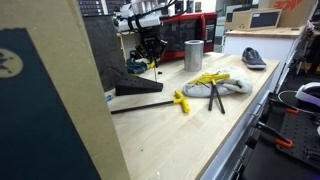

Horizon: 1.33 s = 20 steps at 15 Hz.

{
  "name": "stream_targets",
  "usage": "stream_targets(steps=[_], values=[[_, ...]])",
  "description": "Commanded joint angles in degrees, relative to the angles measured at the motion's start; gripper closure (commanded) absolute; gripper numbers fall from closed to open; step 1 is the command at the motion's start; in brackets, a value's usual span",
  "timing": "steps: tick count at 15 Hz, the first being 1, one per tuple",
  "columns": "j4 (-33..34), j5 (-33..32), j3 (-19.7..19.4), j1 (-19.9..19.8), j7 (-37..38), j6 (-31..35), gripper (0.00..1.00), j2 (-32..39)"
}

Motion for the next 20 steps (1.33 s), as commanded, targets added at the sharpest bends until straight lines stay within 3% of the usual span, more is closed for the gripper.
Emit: stream_targets(steps=[1,20], values=[[-2.46,0.25,-0.23,-0.31,1.09,2.73,0.96,-2.12],[-2.59,2.91,0.26,-1.33,-0.26,1.35,0.96,-2.02]])
